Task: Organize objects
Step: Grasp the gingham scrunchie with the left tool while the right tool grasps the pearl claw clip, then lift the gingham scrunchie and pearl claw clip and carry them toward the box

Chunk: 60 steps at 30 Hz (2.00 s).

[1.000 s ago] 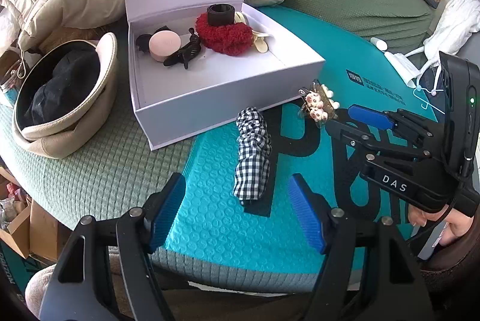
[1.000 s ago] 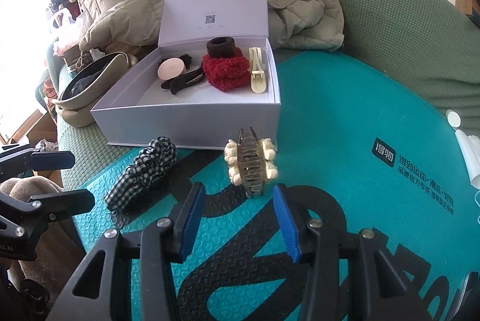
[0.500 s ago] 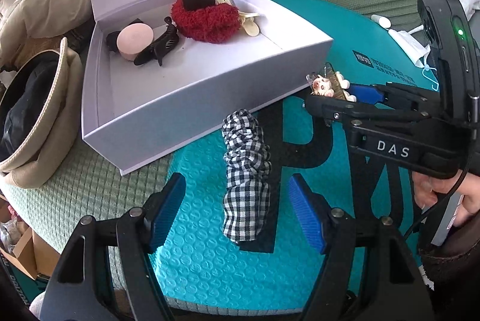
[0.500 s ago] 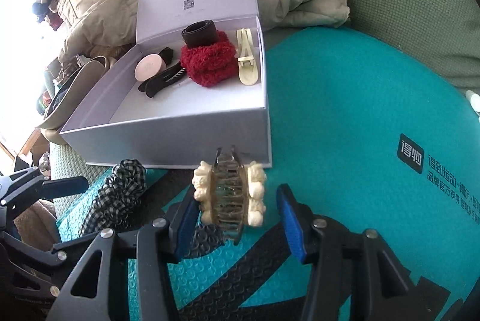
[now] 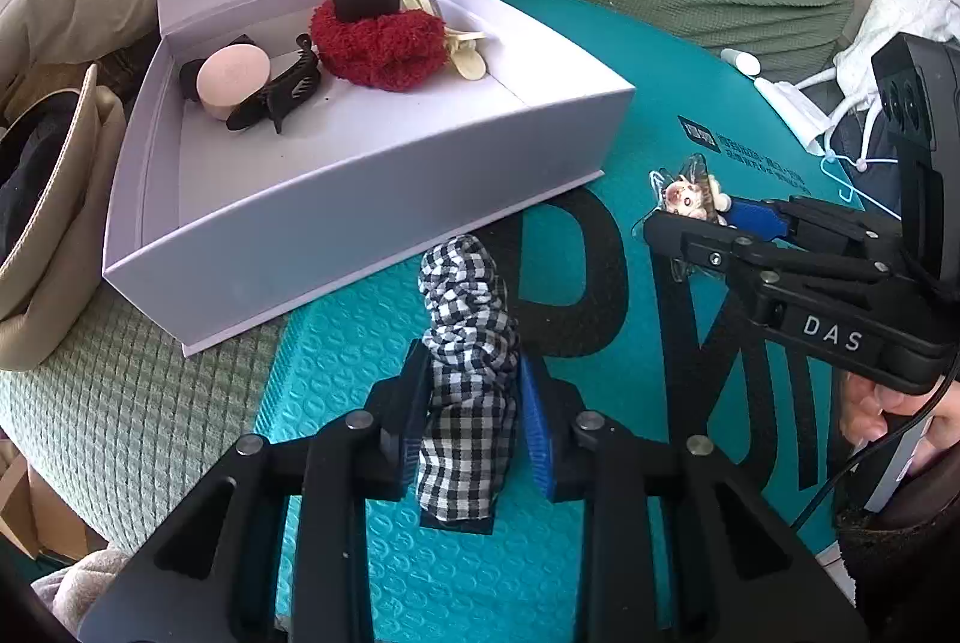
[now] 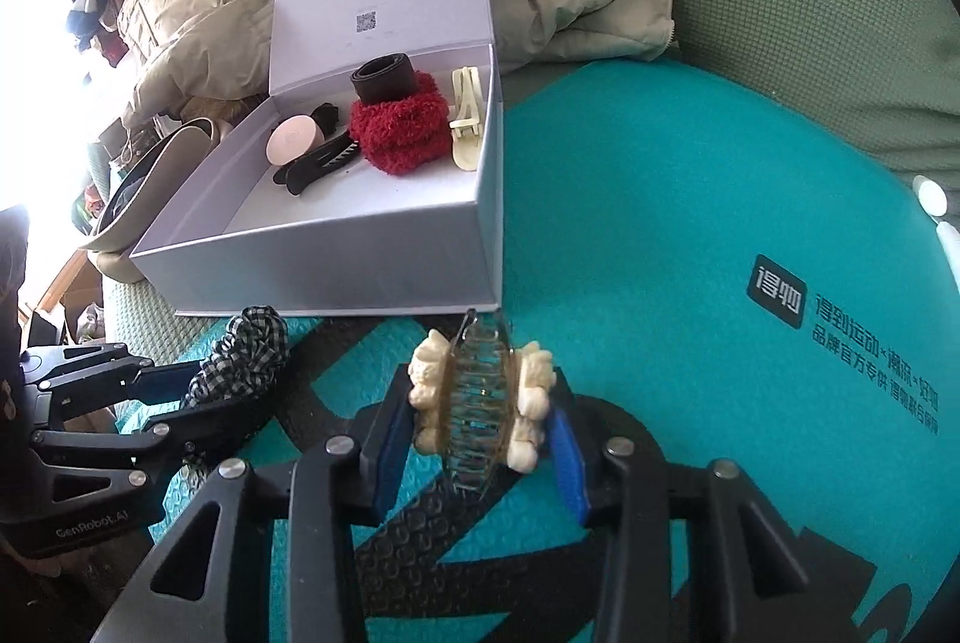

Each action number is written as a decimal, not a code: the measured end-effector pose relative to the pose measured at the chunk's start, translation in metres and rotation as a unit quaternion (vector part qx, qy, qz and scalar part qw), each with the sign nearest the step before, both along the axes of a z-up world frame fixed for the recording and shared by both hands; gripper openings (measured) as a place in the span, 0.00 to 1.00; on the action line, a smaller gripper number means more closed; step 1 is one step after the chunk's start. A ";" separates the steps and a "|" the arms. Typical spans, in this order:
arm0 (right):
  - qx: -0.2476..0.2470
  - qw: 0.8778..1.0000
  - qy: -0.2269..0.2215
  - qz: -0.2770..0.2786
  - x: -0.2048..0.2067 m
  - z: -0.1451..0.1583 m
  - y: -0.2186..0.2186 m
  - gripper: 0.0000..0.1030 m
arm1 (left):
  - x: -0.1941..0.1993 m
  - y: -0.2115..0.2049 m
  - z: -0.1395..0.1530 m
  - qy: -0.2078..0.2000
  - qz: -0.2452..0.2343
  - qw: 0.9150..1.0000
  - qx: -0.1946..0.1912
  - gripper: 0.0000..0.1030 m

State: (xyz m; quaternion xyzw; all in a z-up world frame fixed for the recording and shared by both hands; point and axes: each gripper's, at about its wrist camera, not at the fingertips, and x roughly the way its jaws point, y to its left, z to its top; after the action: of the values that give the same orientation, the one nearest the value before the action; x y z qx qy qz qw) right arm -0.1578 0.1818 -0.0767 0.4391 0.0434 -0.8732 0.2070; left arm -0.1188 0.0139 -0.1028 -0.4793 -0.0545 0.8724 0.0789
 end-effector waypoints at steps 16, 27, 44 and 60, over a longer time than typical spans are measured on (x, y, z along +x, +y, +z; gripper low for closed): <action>0.028 1.000 0.006 -0.013 0.053 0.011 0.040 0.40 | 0.039 0.061 0.015 0.004 -0.059 0.998 -0.006 0.24; 0.035 0.998 0.000 -0.050 0.064 0.002 0.078 0.40 | 0.014 0.094 0.005 -0.001 -0.099 0.995 -0.012 0.24; 0.014 0.998 -0.022 -0.049 0.046 -0.009 0.083 0.40 | -0.032 0.098 -0.001 0.006 -0.123 0.992 0.010 0.26; -0.008 1.000 -0.013 -0.005 0.040 0.004 0.064 0.39 | -0.022 0.076 0.007 -0.010 -0.066 0.998 0.019 0.23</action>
State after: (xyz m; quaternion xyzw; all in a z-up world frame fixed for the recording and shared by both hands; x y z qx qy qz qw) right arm -0.1175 0.2455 -0.0726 0.4489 0.0313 -0.8687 0.2072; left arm -0.1404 0.0896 -0.0958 -0.4894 -0.0400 0.8590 0.1452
